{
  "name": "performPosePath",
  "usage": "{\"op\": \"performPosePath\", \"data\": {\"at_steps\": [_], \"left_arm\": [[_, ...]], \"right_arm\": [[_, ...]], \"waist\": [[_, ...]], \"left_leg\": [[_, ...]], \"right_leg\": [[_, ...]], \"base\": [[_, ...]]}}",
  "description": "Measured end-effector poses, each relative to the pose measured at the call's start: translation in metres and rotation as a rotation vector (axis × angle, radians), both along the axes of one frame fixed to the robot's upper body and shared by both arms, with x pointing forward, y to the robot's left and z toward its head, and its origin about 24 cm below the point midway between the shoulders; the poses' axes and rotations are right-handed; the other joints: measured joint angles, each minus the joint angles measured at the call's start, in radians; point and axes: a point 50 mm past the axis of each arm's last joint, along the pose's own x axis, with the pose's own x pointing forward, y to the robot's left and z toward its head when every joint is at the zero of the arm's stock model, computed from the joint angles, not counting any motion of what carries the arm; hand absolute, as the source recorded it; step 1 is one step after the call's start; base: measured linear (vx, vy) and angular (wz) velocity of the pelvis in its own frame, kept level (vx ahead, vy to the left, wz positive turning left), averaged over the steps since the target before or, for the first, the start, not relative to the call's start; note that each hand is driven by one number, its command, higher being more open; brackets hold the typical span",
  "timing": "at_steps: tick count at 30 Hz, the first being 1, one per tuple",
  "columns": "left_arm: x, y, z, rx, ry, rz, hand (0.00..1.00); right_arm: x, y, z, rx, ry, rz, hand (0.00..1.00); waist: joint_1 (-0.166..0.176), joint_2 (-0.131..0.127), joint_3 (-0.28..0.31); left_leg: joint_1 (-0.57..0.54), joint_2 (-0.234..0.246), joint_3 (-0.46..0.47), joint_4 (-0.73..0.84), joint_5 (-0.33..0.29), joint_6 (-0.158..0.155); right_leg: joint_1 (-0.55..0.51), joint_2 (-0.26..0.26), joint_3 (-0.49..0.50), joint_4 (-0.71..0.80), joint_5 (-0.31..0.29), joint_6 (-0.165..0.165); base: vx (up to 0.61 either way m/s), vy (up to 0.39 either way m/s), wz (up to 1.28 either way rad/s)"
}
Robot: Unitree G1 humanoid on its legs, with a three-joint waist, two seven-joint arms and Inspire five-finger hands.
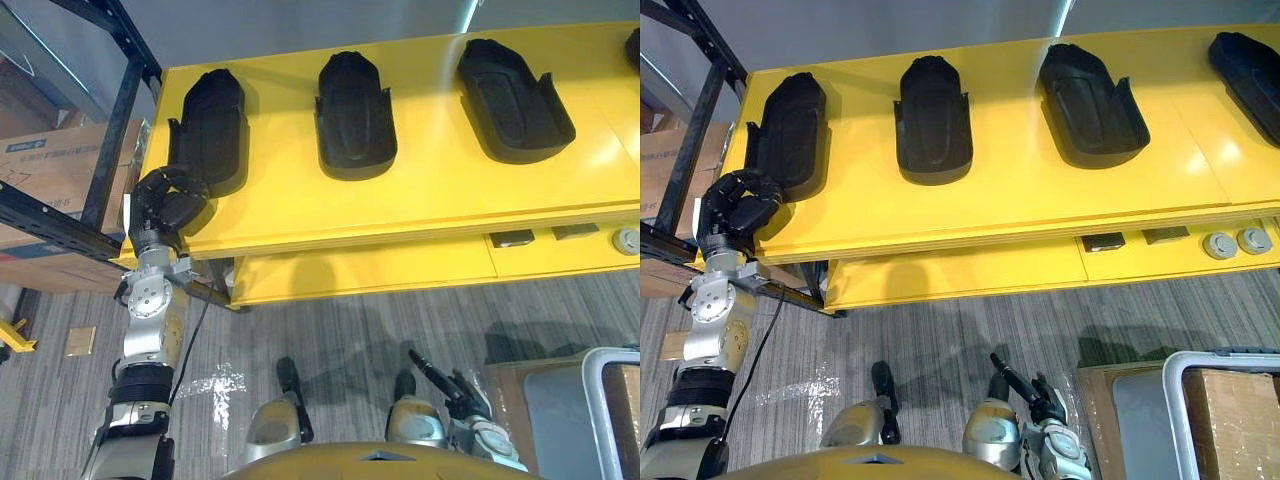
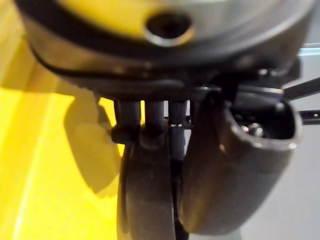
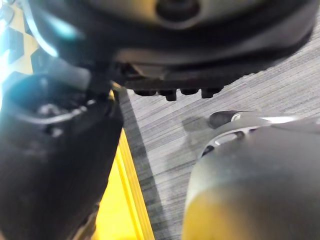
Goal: Walk over and take three plastic housings, then place them on the shelf
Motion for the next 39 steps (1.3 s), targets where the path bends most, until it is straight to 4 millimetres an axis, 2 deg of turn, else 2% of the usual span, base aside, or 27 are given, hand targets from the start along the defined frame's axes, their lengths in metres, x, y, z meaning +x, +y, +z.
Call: {"op": "performPosePath", "data": {"at_steps": [3, 6, 8, 10, 16, 20, 24, 25, 26, 27, 28, 30, 31, 32, 35, 37, 39], "left_arm": [[-0.003, -0.001, 0.003, 0.006, -0.016, -0.003, 0.00], [-0.021, -0.012, 0.021, 0.087, -0.101, -0.036, 0.00], [-0.038, -0.026, 0.035, 0.149, -0.188, -0.085, 0.00], [-0.053, -0.038, 0.038, 0.144, -0.234, -0.148, 0.00], [-0.081, -0.057, 0.030, 0.192, -0.218, -0.369, 0.00], [-0.086, -0.065, 0.029, 0.165, -0.256, -0.579, 0.00], [-0.090, -0.084, 0.025, 0.090, -0.261, -0.841, 0.00], [-0.091, -0.100, 0.017, 0.046, -0.215, -0.994, 0.00], [-0.092, -0.108, 0.012, 0.032, -0.185, -1.062, 0.00], [-0.093, -0.125, -0.001, -0.001, -0.106, -1.204, 0.00], [-0.097, -0.143, -0.023, -0.055, 0.025, -1.349, 0.00], [-0.102, -0.155, -0.041, -0.102, 0.131, -1.426, 0.00], [-0.105, -0.165, -0.059, -0.150, 0.238, -1.477, 0.00], [-0.109, -0.168, -0.071, -0.184, 0.315, -1.494, 1.00], [-0.117, -0.166, -0.107, -0.230, 0.529, -1.421, 1.00], [-0.119, -0.157, -0.129, -0.217, 0.649, -1.287, 1.00], [-0.123, -0.137, -0.160, -0.264, 0.796, -1.032, 1.00]], "right_arm": [[0.000, 0.000, 0.000, 0.000, 0.000, -0.003, 1.00], [-0.005, -0.001, -0.001, 0.004, 0.008, -0.028, 1.00], [-0.010, -0.001, -0.003, 0.002, 0.019, -0.068, 1.00], [-0.015, -0.003, -0.004, -0.010, 0.033, -0.085, 1.00], [-0.033, -0.007, -0.009, -0.023, 0.094, -0.126, 1.00], [-0.035, -0.007, -0.010, -0.027, 0.105, -0.133, 1.00], [-0.038, -0.006, -0.012, -0.020, 0.128, -0.132, 1.00], [-0.037, -0.005, -0.013, -0.019, 0.131, -0.129, 1.00], [-0.037, -0.005, -0.013, -0.018, 0.131, -0.127, 1.00], [-0.034, -0.004, -0.012, -0.015, 0.127, -0.121, 1.00], [-0.032, -0.002, -0.013, -0.009, 0.130, -0.108, 1.00], [-0.030, 0.000, -0.013, -0.010, 0.133, -0.080, 1.00], [-0.028, 0.002, -0.013, -0.015, 0.135, -0.051, 1.00], [-0.026, 0.003, -0.013, -0.013, 0.133, -0.041, 1.00], [-0.026, 0.006, -0.014, -0.002, 0.144, -0.027, 1.00], [-0.026, 0.008, -0.014, 0.002, 0.153, -0.016, 1.00], [-0.024, 0.011, -0.015, 0.007, 0.155, -0.001, 1.00]], "waist": [[0.001, 0.000, 0.000], [0.005, 0.000, -0.001], [0.007, 0.003, -0.004], [0.025, 0.012, -0.017], [0.058, 0.034, -0.110], [0.068, 0.034, -0.135], [0.070, 0.028, -0.157], [0.069, 0.025, -0.157], [0.068, 0.023, -0.158], [0.066, 0.020, -0.160], [0.056, 0.011, -0.167], [0.048, 0.009, -0.172], [0.040, 0.005, -0.176], [0.031, 0.002, -0.177], [0.029, -0.012, -0.183], [0.030, -0.021, -0.183], [0.029, -0.037, -0.185]], "left_leg": [[0.005, 0.000, -0.002, 0.000, -0.002, -0.002], [0.007, -0.002, -0.008, -0.001, -0.005, -0.002], [0.013, -0.005, -0.021, -0.001, -0.006, -0.003], [0.023, -0.006, -0.022, -0.003, -0.011, -0.006], [0.027, -0.004, -0.033, -0.004, -0.019, -0.011], [0.041, 0.001, -0.036, -0.004, -0.019, -0.012], [0.039, 0.000, -0.034, -0.004, -0.022, -0.010], [0.038, 0.001, -0.032, -0.004, -0.024, -0.013], [0.038, 0.000, -0.031, -0.004, -0.024, -0.013], [0.040, 0.000, -0.031, -0.004, -0.025, -0.011], [0.040, 0.000, -0.030, -0.005, -0.025, -0.011], [0.041, 0.001, -0.025, -0.005, -0.026, -0.012], [0.041, 0.001, -0.022, -0.005, -0.026, -0.012], [0.041, 0.002, -0.021, -0.005, -0.027, -0.012], [0.041, 0.002, -0.017, -0.005, -0.029, -0.011], [0.041, 0.001, -0.016, -0.005, -0.029, -0.012], [0.042, 0.000, -0.019, -0.005, -0.031, -0.014]], "right_leg": [[0.013, 0.001, -0.002, -0.011, 0.001, 0.001], [0.024, 0.001, -0.009, -0.017, 0.002, 0.003], [0.056, 0.001, -0.032, -0.040, 0.006, 0.007], [0.075, 0.002, -0.039, -0.053, 0.008, 0.008], [0.106, 0.009, -0.057, -0.086, 0.012, 0.010], [0.131, 0.016, -0.068, -0.102, 0.020, 0.005], [0.135, 0.017, -0.071, -0.118, 0.028, 0.005], [0.133, 0.017, -0.070, -0.118, 0.030, 0.005], [0.129, 0.017, -0.070, -0.118, 0.030, 0.004], [0.127, 0.016, -0.070, -0.118, 0.027, 0.000], [0.126, 0.016, -0.070, -0.119, 0.027, 0.000], [0.124, 0.016, -0.067, -0.120, 0.026, 0.000], [0.123, 0.017, -0.066, -0.123, 0.026, 0.001], [0.123, 0.017, -0.066, -0.126, 0.026, 0.001], [0.125, 0.018, -0.067, -0.135, 0.027, 0.001], [0.127, 0.017, -0.069, -0.136, 0.030, 0.005], [0.137, 0.018, -0.077, -0.145, 0.030, 0.006]], "base": [[0.00, 0.001, 0.01], [0.02, 0.004, 0.10], [0.03, -0.001, 0.22], [0.02, 0.001, 0.08], [0.02, -0.007, 0.07], [-0.01, -0.003, 0.00], [-0.05, -0.001, -0.01], [-0.06, 0.007, -0.03], [-0.07, 0.009, -0.04], [-0.04, 0.004, -0.03], [-0.03, 0.001, -0.04], [0.01, -0.002, -0.07], [0.01, -0.002, -0.07], [0.02, -0.005, -0.07], [0.04, -0.011, -0.02], [0.07, -0.017, 0.02], [0.05, -0.020, 0.07]]}}
